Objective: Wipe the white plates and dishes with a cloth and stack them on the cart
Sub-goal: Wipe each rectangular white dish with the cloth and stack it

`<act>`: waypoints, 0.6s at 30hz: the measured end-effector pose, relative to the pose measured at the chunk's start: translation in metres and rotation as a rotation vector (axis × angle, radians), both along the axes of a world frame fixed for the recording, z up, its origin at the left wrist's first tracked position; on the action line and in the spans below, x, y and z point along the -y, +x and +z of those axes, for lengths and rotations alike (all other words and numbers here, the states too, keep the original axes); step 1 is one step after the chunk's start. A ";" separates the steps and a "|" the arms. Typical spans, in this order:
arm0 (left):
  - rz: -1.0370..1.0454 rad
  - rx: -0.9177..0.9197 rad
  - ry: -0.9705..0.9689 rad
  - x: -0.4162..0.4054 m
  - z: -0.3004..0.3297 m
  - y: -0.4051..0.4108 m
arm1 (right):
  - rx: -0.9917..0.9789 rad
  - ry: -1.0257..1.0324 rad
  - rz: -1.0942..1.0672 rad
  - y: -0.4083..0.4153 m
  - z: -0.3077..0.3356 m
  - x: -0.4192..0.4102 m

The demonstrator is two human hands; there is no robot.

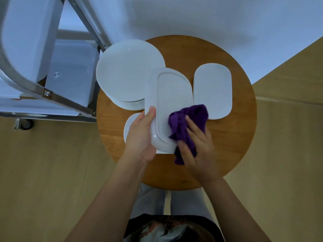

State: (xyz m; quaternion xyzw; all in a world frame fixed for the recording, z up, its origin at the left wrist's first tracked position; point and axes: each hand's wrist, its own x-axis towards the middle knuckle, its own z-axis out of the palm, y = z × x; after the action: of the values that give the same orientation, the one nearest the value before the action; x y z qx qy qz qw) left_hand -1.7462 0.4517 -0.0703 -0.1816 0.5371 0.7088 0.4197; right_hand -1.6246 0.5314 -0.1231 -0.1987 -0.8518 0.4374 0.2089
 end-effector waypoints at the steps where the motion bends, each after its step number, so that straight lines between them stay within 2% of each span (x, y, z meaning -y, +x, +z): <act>1: -0.023 -0.034 -0.009 -0.003 0.000 0.000 | 0.060 -0.090 -0.030 0.003 -0.002 -0.009; 5: -0.195 -0.214 -0.145 -0.012 -0.004 0.007 | 0.346 -0.451 -0.272 0.006 -0.005 -0.056; 8: -0.392 -0.494 -0.317 -0.026 -0.008 0.024 | 0.291 -0.880 -0.563 0.006 0.006 -0.093; 11: -0.511 -0.729 -0.431 -0.045 -0.012 0.041 | 0.168 -1.252 -0.556 0.005 0.020 -0.129; 13: -0.591 -0.861 -0.498 -0.060 -0.013 0.051 | 0.187 -1.309 -0.436 -0.001 0.030 -0.146; 15: -0.668 -1.023 -0.587 -0.076 -0.016 0.061 | 0.274 -1.241 -0.350 -0.008 0.036 -0.155; 18: -0.778 -1.131 -0.674 -0.103 -0.017 0.070 | 0.334 -1.095 -0.389 -0.016 0.036 -0.161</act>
State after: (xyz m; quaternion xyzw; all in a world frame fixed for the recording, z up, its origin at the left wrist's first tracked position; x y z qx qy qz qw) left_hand -1.6761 0.5547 -0.0877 0.2931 0.8828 0.2925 0.2220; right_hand -1.6404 0.6921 -0.0870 -0.4956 -0.4722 0.7288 0.0160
